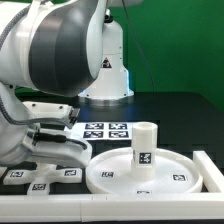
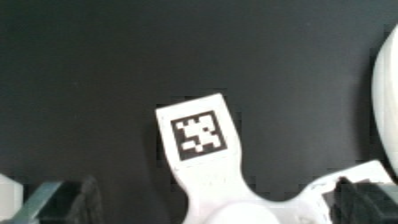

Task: Assemble round table

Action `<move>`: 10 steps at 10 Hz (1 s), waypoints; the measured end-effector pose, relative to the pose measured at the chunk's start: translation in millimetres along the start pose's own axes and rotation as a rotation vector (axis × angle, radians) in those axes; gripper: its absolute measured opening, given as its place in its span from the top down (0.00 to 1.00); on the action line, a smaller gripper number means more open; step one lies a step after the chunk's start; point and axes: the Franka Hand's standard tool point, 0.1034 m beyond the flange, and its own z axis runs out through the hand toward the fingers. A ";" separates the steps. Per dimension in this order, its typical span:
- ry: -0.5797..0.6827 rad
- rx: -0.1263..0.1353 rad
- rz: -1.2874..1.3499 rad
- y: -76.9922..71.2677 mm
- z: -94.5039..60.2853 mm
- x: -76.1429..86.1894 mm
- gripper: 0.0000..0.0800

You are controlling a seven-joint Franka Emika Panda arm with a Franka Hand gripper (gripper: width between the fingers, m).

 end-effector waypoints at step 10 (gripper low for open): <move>0.007 0.000 0.009 1.0 1.6 3.2 0.72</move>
Offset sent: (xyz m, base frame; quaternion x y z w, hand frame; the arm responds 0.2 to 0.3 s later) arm 0.0000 0.0000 0.0000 0.0000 0.0000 0.0000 1.0000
